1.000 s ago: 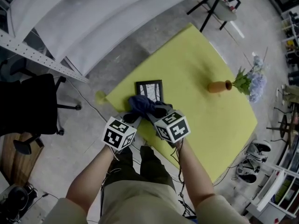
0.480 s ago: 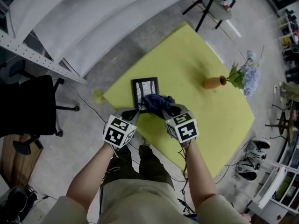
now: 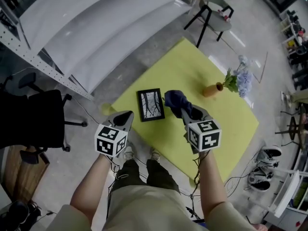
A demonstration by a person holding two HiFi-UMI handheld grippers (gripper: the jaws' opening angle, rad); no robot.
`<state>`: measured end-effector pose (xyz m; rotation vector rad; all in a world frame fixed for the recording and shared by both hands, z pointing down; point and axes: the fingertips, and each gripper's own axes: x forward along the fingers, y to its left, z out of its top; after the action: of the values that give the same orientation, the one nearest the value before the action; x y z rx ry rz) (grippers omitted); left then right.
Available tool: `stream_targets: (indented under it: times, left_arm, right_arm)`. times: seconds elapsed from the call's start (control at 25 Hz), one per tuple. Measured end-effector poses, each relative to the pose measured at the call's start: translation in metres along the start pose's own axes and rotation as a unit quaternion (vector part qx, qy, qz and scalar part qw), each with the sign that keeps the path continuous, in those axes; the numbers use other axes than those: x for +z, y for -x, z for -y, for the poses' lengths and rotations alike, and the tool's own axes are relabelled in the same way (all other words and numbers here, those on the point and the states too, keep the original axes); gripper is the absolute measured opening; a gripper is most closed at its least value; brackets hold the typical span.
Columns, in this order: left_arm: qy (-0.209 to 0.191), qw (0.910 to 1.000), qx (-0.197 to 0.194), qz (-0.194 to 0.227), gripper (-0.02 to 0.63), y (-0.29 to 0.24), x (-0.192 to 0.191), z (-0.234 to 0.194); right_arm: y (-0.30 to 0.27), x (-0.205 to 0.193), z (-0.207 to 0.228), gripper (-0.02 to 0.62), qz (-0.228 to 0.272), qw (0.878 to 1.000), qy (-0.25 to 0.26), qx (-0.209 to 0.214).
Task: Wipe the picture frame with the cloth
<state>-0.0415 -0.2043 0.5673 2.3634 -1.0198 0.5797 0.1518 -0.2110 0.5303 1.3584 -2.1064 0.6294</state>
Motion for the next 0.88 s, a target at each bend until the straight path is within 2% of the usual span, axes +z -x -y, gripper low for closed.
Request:
stream_targets:
  times: [0.12, 0.32, 0.44, 0.6, 0.88]
  left_arm:
    - [0.003, 0.9982, 0.026, 0.054, 0.006, 0.03, 0.044, -0.006]
    - [-0.024, 0.9901, 0.042, 0.132, 0.006, 0.087, 0.114, 0.002]
    - [-0.039, 0.9819, 0.045, 0.18, 0.006, 0.122, 0.155, 0.011]
    - [-0.082, 0.9696, 0.05, 0.225, 0.006, 0.165, 0.198, 0.03]
    - [-0.141, 0.9444, 0.076, 0.287, 0.006, 0.232, 0.24, 0.052]
  right_arm:
    - [0.031, 0.033, -0.006, 0.058, 0.053, 0.999, -0.013, 0.0]
    - [0.087, 0.086, -0.022, 0.058, 0.145, 0.989, -0.029, 0.003]
    - [0.12, 0.112, -0.031, 0.058, 0.192, 0.981, -0.037, 0.009]
    - [0.165, 0.139, -0.044, 0.058, 0.244, 0.969, -0.032, 0.003]
    - [0.224, 0.176, -0.071, 0.061, 0.319, 0.948, 0.0, -0.016]
